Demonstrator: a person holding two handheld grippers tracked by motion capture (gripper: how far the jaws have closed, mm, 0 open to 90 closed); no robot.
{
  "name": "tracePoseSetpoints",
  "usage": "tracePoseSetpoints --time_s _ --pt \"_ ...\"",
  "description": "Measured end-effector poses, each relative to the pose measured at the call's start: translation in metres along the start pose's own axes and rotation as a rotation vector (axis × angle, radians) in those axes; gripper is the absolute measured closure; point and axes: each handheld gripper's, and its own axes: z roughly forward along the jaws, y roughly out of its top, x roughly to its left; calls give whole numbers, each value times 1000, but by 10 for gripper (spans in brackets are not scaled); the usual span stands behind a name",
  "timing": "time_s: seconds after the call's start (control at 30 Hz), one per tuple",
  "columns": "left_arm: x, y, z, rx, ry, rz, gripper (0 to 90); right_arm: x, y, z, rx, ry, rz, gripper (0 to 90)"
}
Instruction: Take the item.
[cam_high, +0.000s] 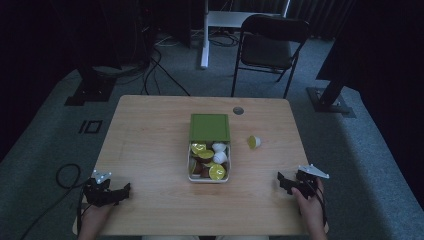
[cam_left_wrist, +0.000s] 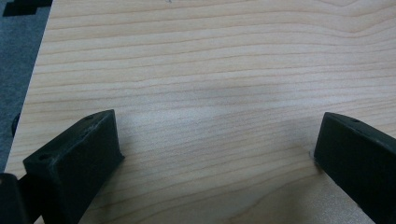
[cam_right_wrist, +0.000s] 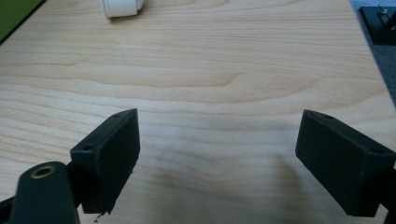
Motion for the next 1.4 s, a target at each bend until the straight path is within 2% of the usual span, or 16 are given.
tracePoseSetpoints --time_s 0.2,0.27,0.33,0.47,0.57,0.73,0.83,1.4 --pt "0 0 0 0 0 0 5 -1 -6 -4 16 -5 -17 135" --pt "0 0 0 0 0 0 5 -1 -7 -5 22 19 -24 135" --pt "0 0 0 0 0 0 5 -1 -7 -5 24 23 -31 135" --pt "0 0 0 0 0 0 5 1 -7 -5 37 78 -85 135" --pt "0 0 0 0 1 -2 5 6 -7 -3 56 99 -142 137" --pt "0 0 0 0 1 -2 5 9 -6 0 85 100 -175 137" --pt "0 0 0 -1 1 -2 5 12 -6 1 101 99 -210 128" --pt "0 0 0 0 1 -2 5 12 -6 1 104 101 -212 123"
